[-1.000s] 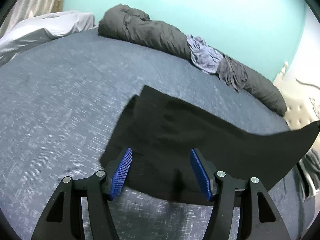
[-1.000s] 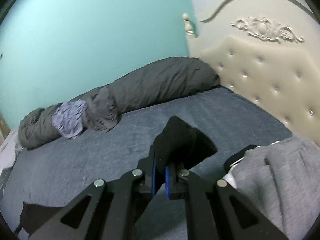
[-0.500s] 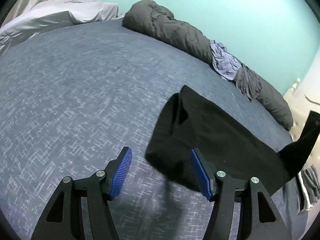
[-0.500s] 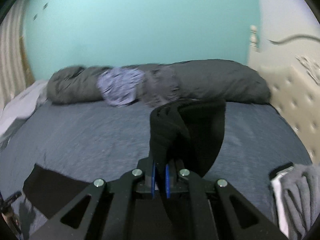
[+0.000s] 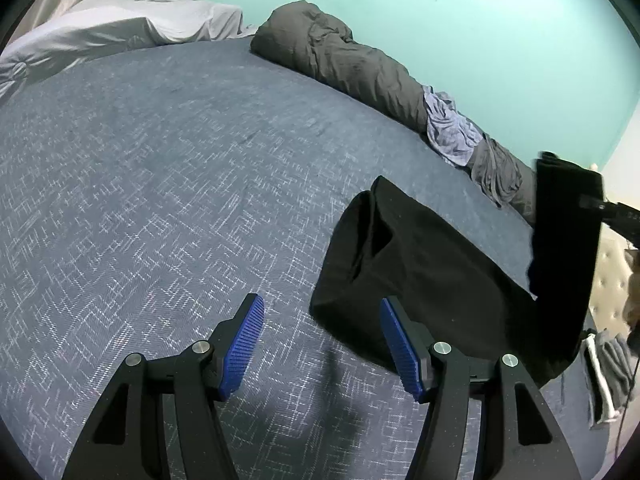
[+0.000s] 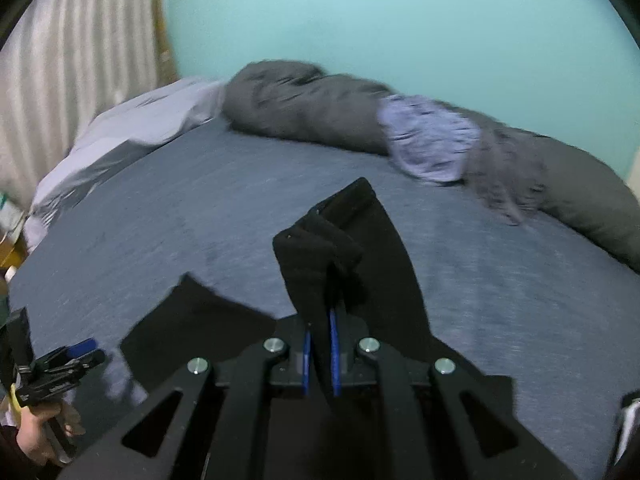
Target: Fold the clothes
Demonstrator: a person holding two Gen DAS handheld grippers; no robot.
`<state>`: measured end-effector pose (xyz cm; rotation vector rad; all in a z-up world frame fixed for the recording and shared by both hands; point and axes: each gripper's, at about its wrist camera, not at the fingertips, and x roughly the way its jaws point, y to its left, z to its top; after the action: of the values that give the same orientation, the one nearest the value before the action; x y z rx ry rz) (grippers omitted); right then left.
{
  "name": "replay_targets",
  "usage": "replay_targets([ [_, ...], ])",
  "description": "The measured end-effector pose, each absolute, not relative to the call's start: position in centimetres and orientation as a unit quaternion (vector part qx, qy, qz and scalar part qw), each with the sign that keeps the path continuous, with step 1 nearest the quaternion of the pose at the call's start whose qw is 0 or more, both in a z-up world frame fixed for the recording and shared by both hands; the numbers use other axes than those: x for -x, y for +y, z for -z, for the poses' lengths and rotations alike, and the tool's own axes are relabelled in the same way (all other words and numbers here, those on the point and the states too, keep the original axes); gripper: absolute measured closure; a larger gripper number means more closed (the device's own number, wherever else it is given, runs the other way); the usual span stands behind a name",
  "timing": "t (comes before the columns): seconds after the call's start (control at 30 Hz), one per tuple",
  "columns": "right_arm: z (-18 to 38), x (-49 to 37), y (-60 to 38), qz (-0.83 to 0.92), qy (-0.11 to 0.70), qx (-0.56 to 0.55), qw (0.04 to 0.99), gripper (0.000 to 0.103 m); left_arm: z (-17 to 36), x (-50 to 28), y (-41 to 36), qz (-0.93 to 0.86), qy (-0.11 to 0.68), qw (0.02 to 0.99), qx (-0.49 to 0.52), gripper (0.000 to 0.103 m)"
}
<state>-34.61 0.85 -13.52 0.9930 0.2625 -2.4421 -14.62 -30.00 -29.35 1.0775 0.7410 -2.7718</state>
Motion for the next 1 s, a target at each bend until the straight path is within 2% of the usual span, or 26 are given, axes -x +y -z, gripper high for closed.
replay_targets([
  [0.13, 15.9, 33.9, -4.3, 0.878, 0.125, -0.372, 0.273, 0.096, 29.4, 14.4, -30.4, 0.902, 0.249, 0.037, -0.350, 0.038],
  [0.3, 19.0, 33.2, -8.3, 0.863, 0.121, -0.393, 0.294, 0.096, 29.4, 14.4, -30.8, 0.901, 0.256, 0.037, -0.349, 0.038],
  [0.43, 20.9, 32.9, -9.7, 0.857, 0.098, -0.410, 0.298, 0.096, 29.5, 14.5, -30.7, 0.899, 0.258, 0.034, -0.351, 0.038],
  [0.53, 22.3, 32.0, -10.9, 0.850, 0.110, -0.417, 0.303, 0.096, 29.5, 14.5, -30.6, 0.899, 0.259, 0.034, -0.351, 0.038],
  [0.73, 26.0, 31.5, -11.7, 0.827, 0.086, -0.460, 0.310, 0.091, 29.6, 14.5, -30.5, 0.898, 0.259, 0.034, -0.353, 0.038],
  [0.83, 26.0, 30.9, -11.4, 0.825, 0.076, -0.463, 0.316, 0.083, 29.6, 14.6, -30.3, 0.898, 0.257, 0.034, -0.355, 0.038],
  [0.87, 25.6, 30.8, -11.1, 0.826, 0.071, -0.461, 0.318, 0.072, 29.7, 14.6, -30.3, 0.898, 0.257, 0.034, -0.356, 0.038],
  [0.9, 25.3, 30.6, -10.7, 0.829, 0.064, -0.455, 0.318, 0.056, 29.7, 14.7, -30.3, 0.897, 0.257, 0.034, -0.357, 0.038],
  [0.93, 24.9, 30.4, -10.3, 0.833, 0.056, -0.449, 0.319, 0.052, 29.7, 14.8, -30.2, 0.897, 0.257, 0.034, -0.357, 0.038],
  [1.0, 23.6, 29.9, -9.4, 0.838, 0.040, -0.431, 0.333, 0.052, 29.6, 14.7, -30.1, 0.898, 0.257, 0.033, -0.357, 0.038],
])
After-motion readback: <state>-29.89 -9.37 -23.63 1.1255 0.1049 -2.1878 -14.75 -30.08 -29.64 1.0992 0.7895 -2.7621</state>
